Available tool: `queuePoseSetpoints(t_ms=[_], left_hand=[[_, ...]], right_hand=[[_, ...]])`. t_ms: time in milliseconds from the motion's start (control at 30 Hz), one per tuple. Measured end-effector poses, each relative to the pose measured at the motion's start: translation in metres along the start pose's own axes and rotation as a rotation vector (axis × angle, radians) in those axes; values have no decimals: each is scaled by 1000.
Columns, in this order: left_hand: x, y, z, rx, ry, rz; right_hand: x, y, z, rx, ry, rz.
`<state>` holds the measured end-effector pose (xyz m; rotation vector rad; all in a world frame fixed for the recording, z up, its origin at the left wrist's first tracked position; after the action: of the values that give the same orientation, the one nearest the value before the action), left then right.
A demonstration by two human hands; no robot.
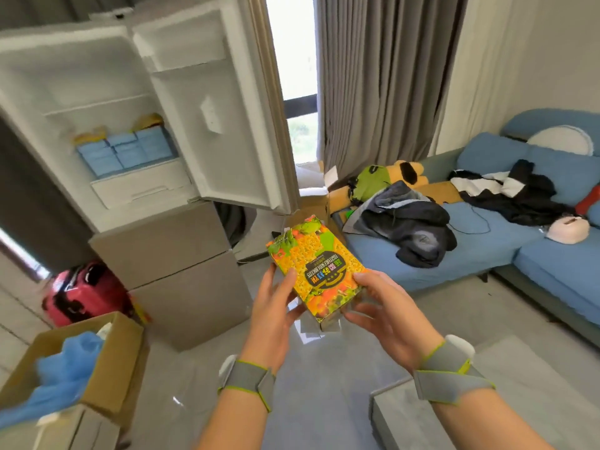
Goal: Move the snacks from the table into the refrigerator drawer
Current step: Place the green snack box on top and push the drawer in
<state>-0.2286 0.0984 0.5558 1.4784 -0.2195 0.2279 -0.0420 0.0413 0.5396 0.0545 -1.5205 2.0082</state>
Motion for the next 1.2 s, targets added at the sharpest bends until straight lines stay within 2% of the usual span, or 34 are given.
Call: queuePoseSetpoints(t_ms=[300,533,800,1200], left_hand=[[-178,57,-37,63,182,162],[-257,77,-67,121,293,200],[-309,102,-136,179,375,122],[-348,170,-295,266,493,16]], right_hand=[[202,64,-7,27,-152,139],[298,98,-31,76,-263,193],[386,120,-93,134,-356,174],[532,101,-225,170,-512,142]])
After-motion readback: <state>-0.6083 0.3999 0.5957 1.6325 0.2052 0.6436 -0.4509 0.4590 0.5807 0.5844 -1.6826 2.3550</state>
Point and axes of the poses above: each hand's wrist, its own z-axis away from the middle knuckle, its own x-axis out of the palm, y = z × x, the point moved 6 cm from there along -z, towards the middle knuckle, and after that the axes turned 11 degrees about y, right-handed, at the moved point
